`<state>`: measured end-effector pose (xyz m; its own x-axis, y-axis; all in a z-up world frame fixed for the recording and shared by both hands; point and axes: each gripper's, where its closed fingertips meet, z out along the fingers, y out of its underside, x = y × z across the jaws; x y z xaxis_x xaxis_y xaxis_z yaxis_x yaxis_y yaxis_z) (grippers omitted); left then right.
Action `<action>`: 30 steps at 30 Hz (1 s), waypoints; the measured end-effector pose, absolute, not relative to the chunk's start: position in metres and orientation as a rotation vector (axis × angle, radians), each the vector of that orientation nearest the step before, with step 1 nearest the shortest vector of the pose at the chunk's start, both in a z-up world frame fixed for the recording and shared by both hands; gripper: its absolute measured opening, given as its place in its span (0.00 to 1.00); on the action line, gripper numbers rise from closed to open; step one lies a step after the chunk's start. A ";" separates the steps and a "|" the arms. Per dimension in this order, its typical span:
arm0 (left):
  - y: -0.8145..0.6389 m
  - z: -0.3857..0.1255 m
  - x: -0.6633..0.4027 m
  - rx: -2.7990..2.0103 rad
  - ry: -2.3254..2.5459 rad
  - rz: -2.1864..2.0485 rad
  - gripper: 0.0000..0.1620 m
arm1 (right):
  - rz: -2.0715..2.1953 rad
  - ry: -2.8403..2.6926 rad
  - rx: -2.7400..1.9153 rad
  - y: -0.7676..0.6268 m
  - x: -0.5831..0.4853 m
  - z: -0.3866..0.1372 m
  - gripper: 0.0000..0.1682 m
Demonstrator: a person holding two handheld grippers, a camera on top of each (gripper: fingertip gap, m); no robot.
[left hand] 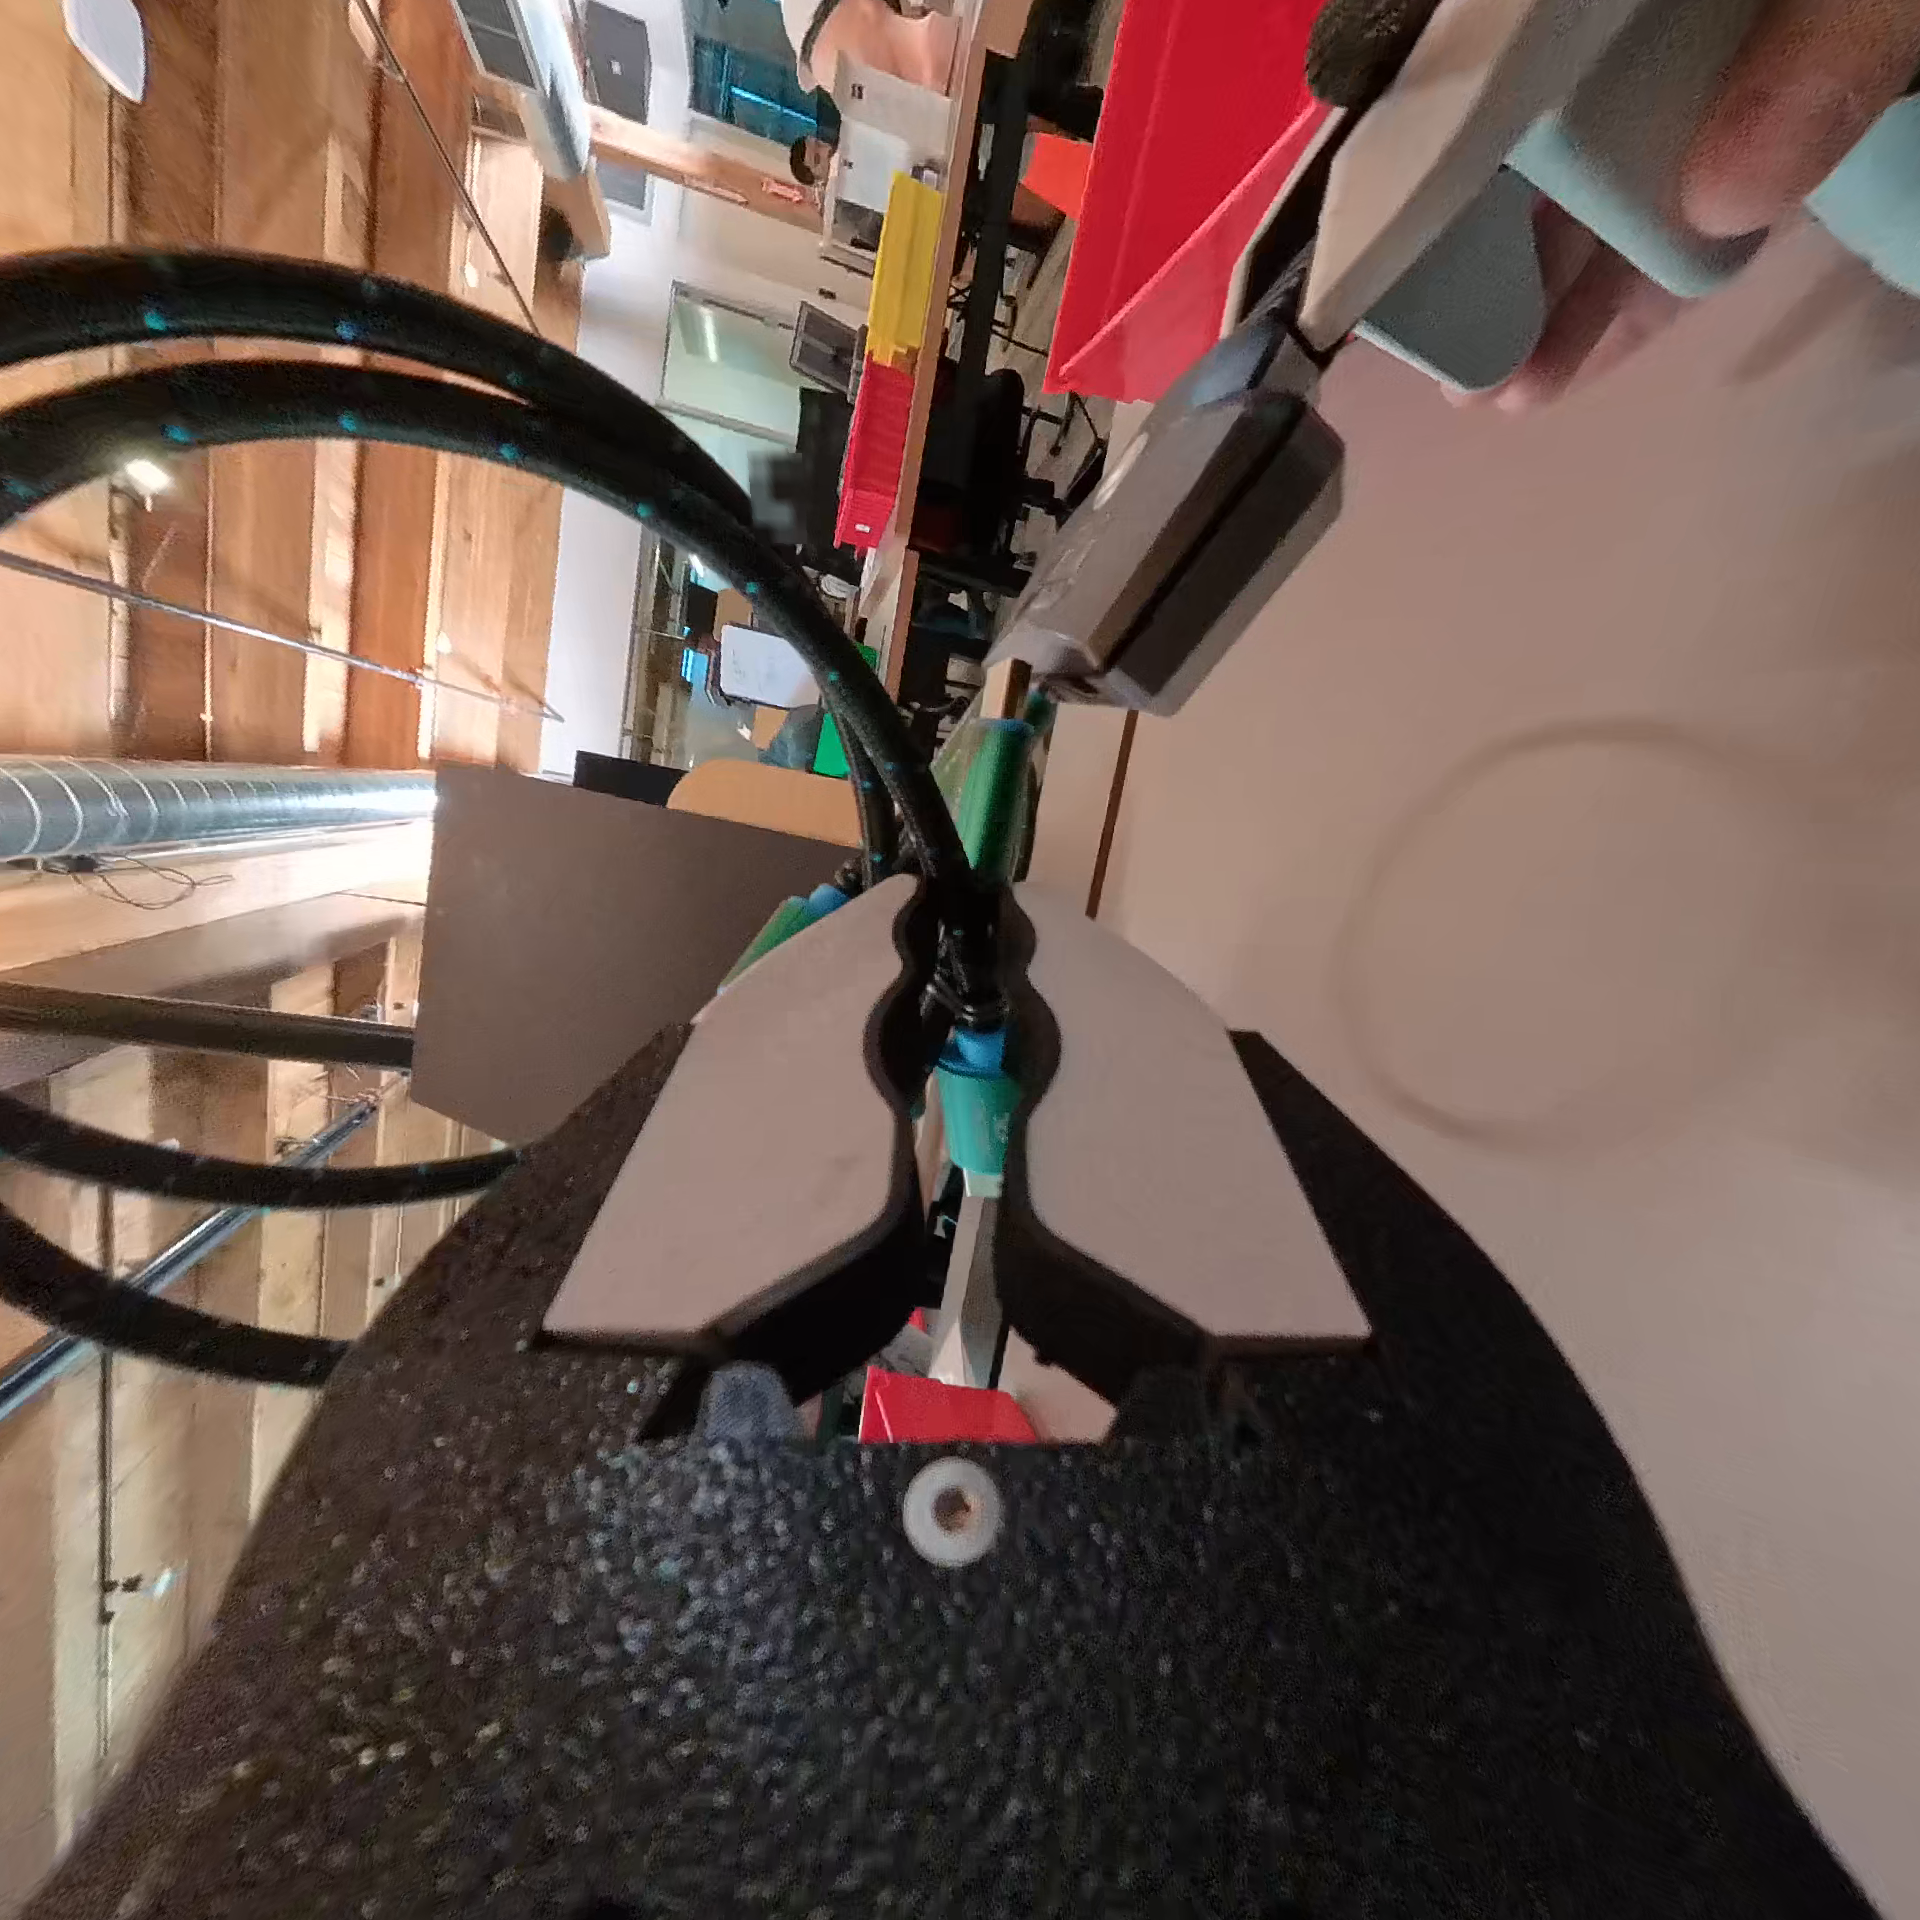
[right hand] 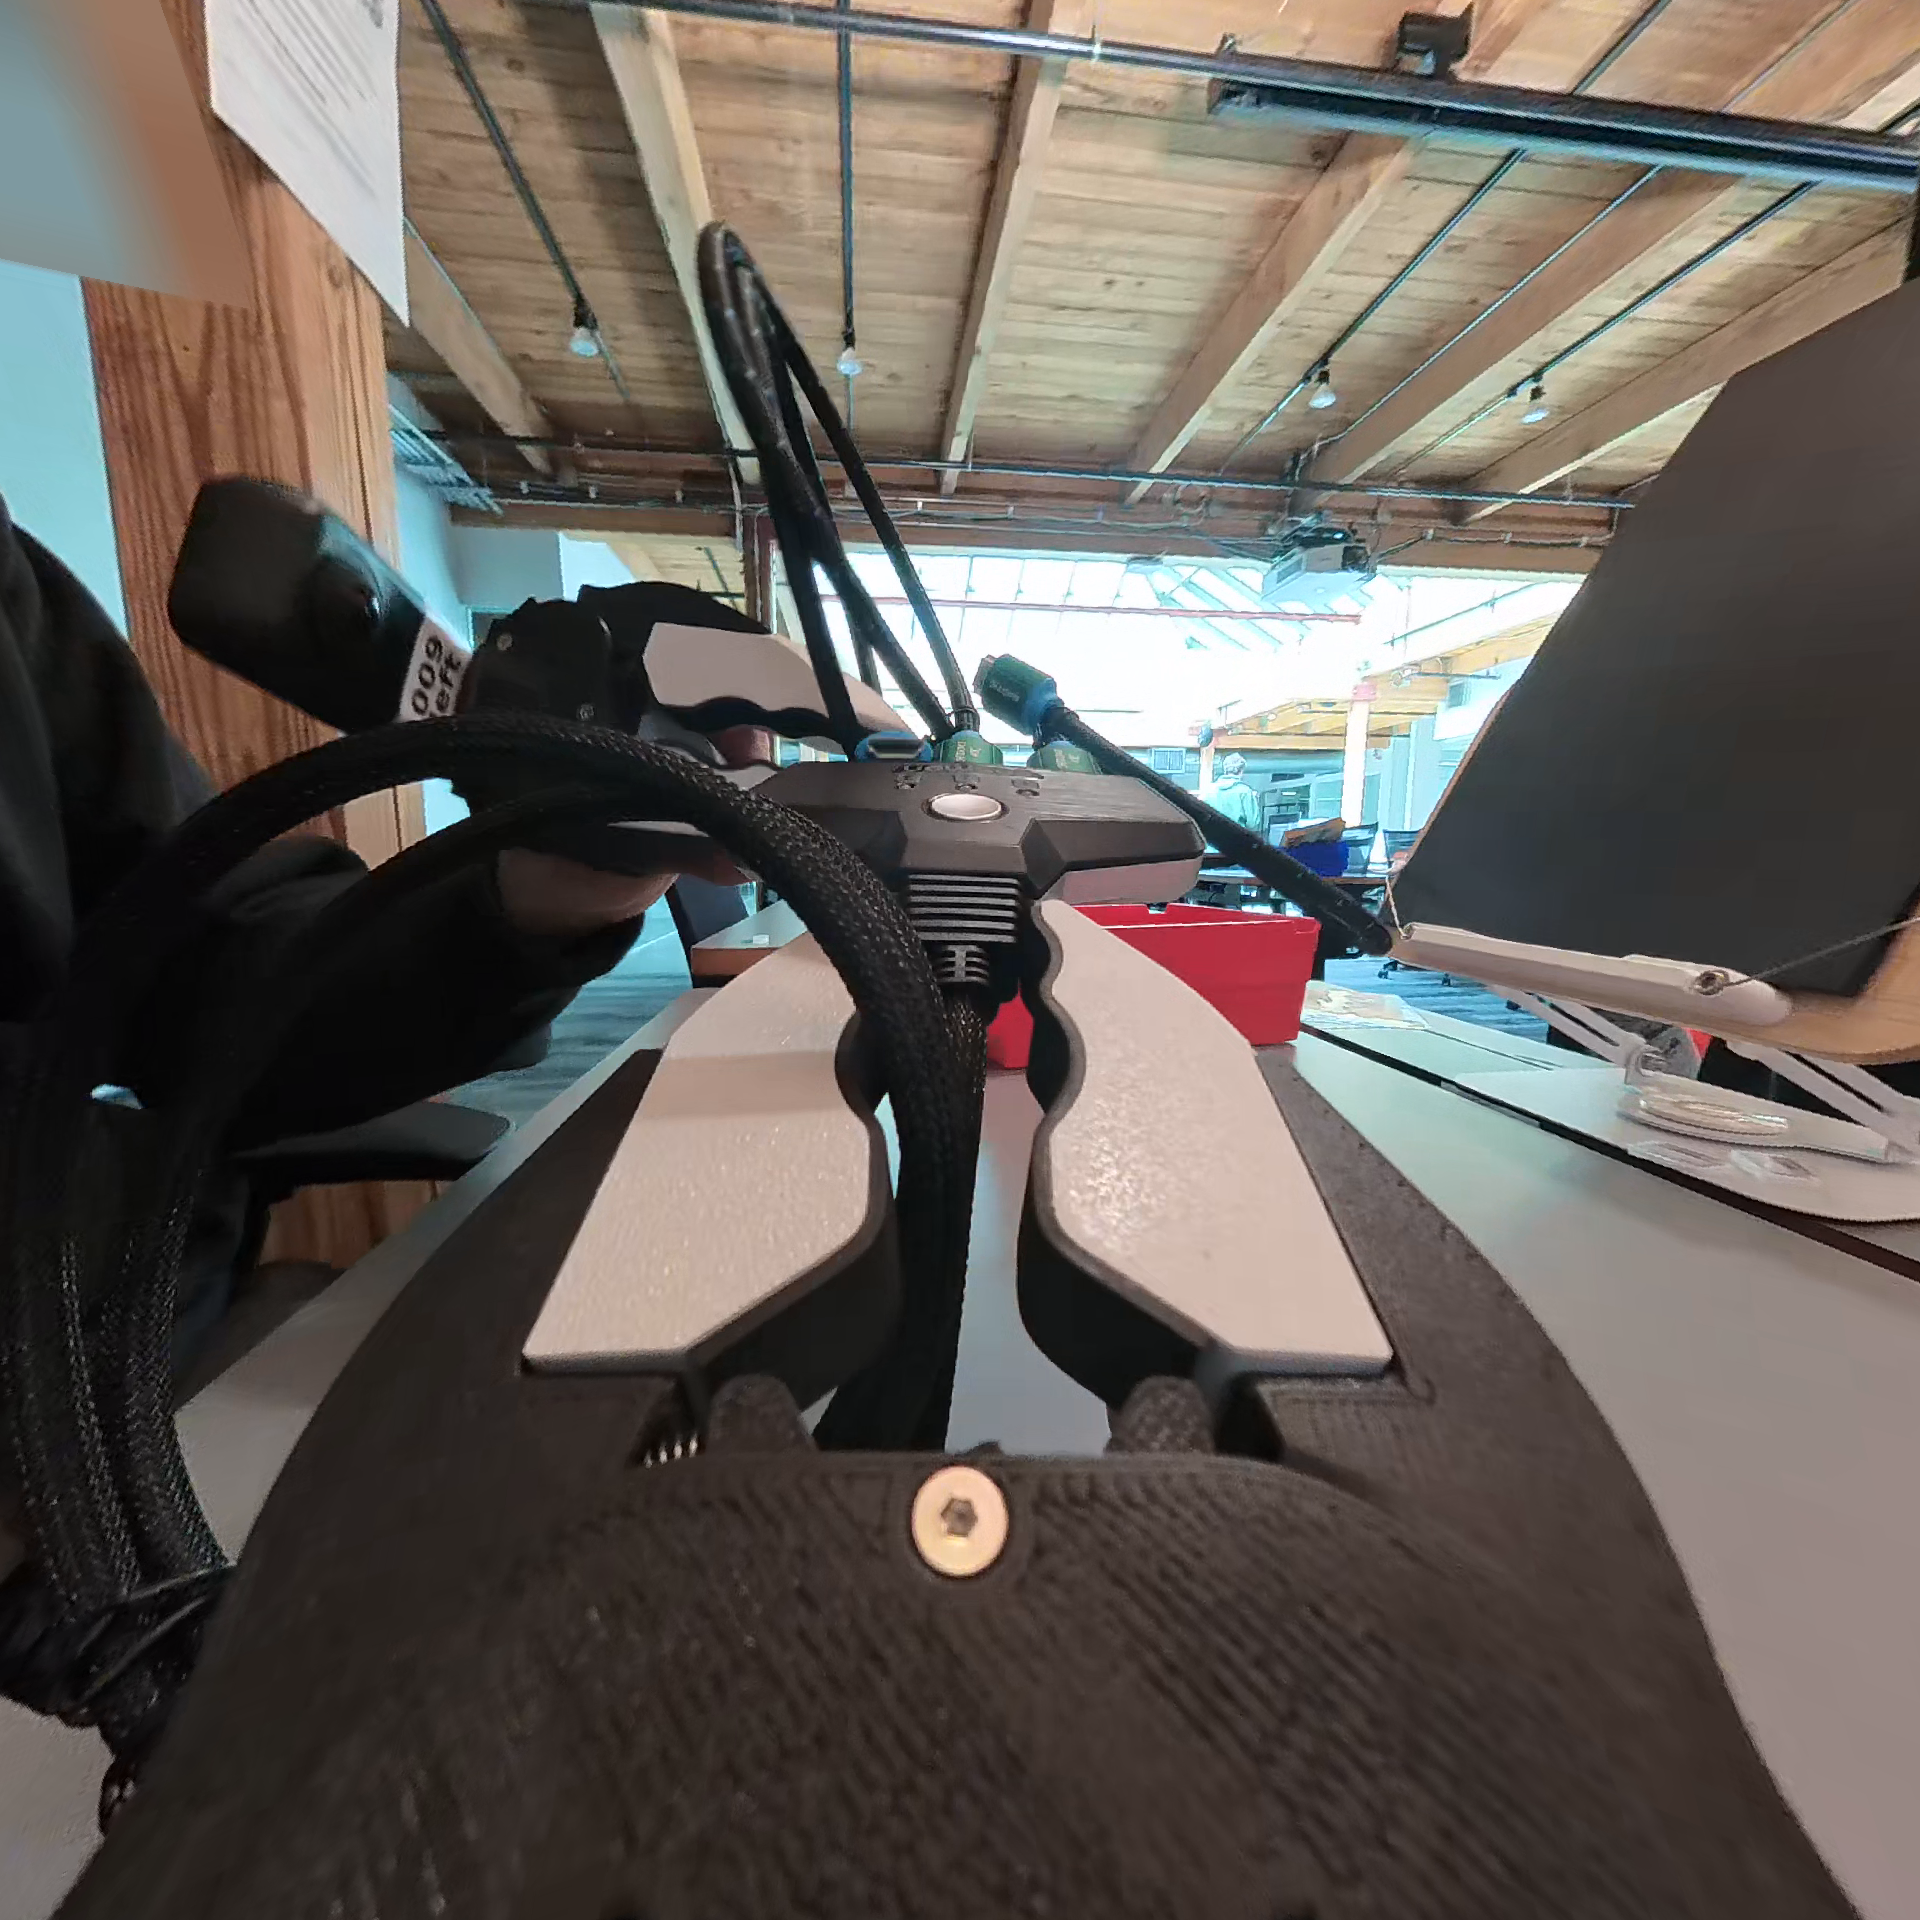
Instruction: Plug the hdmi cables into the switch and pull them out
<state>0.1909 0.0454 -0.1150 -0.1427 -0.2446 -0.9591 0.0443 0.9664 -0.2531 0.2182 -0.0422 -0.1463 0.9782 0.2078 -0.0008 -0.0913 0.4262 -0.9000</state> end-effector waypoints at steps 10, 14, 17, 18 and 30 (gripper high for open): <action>0.045 -0.122 0.185 -0.003 1.791 -0.240 0.06 | 0.179 -0.130 -1.128 -0.043 0.217 -0.147 0.13; 0.048 -0.121 0.183 0.089 1.804 -0.143 0.06 | 0.171 -0.137 -1.142 -0.042 0.216 -0.148 0.13; 0.049 -0.122 0.181 0.156 1.830 -0.107 0.06 | 0.164 -0.149 -1.160 -0.039 0.214 -0.150 0.14; 0.049 -0.122 0.181 0.174 1.839 -0.096 0.06 | 0.161 -0.154 -1.166 -0.038 0.213 -0.150 0.14; 0.061 -0.134 0.181 0.187 1.912 -0.118 0.05 | 0.188 -0.104 -1.209 -0.028 0.212 -0.153 0.14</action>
<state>0.1806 0.0609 -0.1337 -0.3339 0.0725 -0.9398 0.1875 0.9822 0.0092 0.2123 -0.0275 -0.1533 0.9797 0.1993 -0.0205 -0.0889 0.3407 -0.9360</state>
